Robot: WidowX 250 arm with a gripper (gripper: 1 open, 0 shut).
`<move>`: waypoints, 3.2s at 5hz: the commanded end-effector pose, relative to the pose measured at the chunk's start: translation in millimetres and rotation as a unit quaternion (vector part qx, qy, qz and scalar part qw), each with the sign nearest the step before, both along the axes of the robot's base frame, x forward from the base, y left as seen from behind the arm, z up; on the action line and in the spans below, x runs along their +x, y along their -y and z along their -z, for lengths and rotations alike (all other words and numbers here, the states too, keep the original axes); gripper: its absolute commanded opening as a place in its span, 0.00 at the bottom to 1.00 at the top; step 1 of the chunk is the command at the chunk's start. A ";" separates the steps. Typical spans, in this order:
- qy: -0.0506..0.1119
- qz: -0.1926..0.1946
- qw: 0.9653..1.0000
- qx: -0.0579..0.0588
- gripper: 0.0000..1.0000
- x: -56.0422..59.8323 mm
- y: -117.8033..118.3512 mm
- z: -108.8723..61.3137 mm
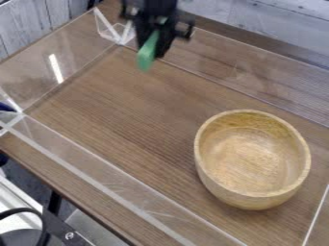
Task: Put the green block in the brown bowl
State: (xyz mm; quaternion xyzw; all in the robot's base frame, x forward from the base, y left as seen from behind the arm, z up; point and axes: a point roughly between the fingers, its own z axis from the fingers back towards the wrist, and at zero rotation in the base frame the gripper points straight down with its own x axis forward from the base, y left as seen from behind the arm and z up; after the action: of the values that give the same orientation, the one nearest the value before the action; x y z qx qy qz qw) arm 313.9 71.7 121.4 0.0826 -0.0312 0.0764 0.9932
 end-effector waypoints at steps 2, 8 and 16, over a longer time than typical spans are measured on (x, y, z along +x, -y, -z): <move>0.058 0.075 0.995 -0.004 0.00 -1.0 93.1 -25.8; 0.026 0.130 0.991 -0.004 0.00 -51.1 104.7 32.6; -0.037 0.138 0.990 -0.008 0.00 -46.8 124.5 76.5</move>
State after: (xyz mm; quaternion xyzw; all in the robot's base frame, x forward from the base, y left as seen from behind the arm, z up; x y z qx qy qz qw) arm 262.6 -55.6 40.1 0.0723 0.0068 -0.0688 0.9950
